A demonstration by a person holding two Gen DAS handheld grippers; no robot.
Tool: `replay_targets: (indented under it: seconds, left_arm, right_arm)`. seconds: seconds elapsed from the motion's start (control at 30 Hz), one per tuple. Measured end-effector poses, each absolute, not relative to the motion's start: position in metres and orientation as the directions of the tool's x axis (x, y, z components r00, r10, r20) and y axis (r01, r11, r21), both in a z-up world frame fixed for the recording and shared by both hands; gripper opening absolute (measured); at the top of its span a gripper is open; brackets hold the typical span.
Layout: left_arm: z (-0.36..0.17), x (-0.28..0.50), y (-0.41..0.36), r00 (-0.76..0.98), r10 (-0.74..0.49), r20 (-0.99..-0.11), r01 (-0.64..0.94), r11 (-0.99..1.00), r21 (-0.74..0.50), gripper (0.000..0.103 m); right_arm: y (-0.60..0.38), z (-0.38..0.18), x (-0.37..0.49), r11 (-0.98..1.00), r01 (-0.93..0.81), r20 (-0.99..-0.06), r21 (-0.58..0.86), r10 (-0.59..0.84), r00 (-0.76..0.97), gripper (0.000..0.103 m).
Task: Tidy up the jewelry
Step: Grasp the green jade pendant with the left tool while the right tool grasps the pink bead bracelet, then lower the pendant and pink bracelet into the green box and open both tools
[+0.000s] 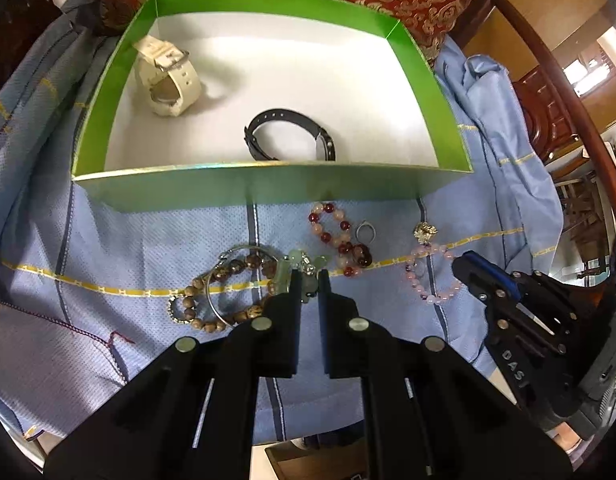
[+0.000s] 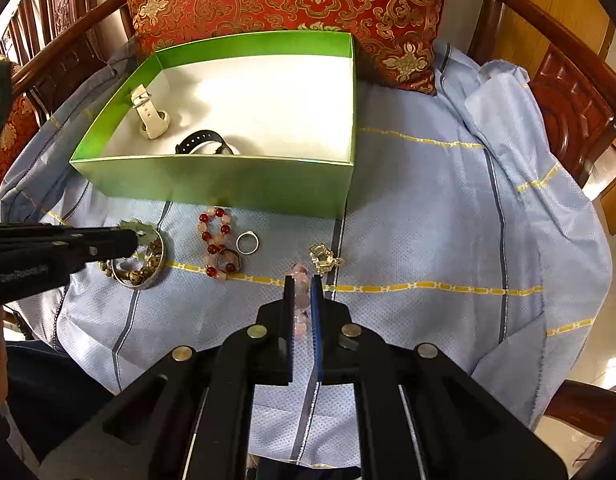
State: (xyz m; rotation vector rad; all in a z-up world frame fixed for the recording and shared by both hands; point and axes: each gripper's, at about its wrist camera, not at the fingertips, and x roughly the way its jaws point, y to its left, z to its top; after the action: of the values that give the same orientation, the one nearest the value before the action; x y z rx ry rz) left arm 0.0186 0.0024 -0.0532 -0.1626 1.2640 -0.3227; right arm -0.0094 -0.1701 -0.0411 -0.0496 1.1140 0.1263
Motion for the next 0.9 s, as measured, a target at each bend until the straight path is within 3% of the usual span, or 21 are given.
replay_targets:
  seconds: [0.43,0.63,0.9]
  left_arm:
    - [-0.014,0.008,0.008,0.452,-0.211,-0.867,0.154,0.976,-0.157,0.008]
    - [-0.015,0.010,0.010,0.453,-0.179,-0.873,0.143,0.982,-0.127,0.008]
    - [0.017,0.037,0.029,0.485,-0.284,-0.827,0.157,0.959,-0.237,0.008]
  right_arm:
    - [-0.157,-0.008,-0.012,0.988,-0.156,-0.860,0.019,0.096,0.502,0.008]
    - [-0.145,-0.009,-0.011,0.983,-0.183,-0.860,0.000,0.093,0.501,0.008]
    - [-0.136,0.023,-0.007,0.974,-0.224,-0.823,0.021,0.144,0.550,0.008]
